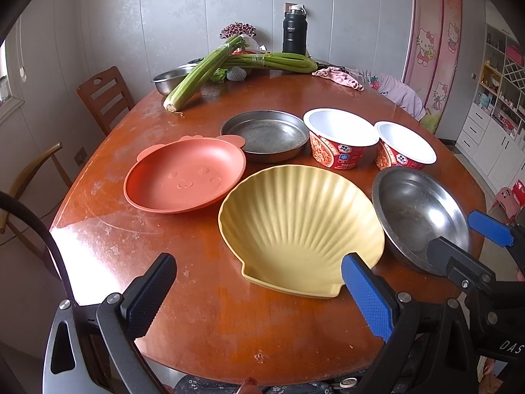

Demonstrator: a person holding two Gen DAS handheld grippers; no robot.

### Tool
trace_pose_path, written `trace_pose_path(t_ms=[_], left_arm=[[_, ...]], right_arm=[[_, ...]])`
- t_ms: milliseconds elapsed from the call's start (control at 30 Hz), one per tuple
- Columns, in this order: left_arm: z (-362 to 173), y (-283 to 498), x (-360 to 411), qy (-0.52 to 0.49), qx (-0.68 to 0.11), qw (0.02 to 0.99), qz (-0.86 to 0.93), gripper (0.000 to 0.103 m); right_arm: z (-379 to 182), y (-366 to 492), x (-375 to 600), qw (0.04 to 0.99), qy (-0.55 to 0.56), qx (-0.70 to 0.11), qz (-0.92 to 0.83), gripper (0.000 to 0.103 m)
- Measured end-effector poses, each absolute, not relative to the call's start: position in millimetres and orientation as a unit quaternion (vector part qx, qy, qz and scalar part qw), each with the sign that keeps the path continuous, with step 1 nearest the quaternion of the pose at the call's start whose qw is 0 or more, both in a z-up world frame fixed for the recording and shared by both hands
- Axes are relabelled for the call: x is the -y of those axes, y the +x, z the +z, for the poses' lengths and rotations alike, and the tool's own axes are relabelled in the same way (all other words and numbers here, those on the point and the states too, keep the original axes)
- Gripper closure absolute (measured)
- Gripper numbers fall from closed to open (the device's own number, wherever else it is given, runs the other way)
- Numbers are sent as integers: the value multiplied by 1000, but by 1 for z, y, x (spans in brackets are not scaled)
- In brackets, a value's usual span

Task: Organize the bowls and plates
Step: 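Reach the left gripper to the orange bear-eared plate rim and close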

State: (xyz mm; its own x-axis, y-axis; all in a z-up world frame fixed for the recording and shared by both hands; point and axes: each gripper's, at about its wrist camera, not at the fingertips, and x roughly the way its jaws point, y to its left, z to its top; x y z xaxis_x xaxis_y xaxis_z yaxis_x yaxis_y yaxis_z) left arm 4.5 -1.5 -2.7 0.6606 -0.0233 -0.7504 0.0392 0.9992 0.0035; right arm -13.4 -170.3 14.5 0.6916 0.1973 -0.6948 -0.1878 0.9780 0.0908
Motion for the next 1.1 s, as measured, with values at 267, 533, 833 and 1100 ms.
trace_pose_path(t_ms=[267, 533, 833, 1100], left_arm=[[7, 11, -8, 9, -409, 912, -14, 2], [16, 24, -32, -13, -405, 914, -3, 2], [24, 47, -100, -60, -406, 911, 34, 2], [13, 89, -153, -79, -432, 897, 54, 2]], right_arm=[[19, -3, 165, 918, 9, -382, 106, 10], [31, 13, 148, 918, 4, -378, 121, 10], [40, 49, 101, 906, -17, -388, 170, 10], [27, 86, 47, 888, -35, -411, 202, 10]])
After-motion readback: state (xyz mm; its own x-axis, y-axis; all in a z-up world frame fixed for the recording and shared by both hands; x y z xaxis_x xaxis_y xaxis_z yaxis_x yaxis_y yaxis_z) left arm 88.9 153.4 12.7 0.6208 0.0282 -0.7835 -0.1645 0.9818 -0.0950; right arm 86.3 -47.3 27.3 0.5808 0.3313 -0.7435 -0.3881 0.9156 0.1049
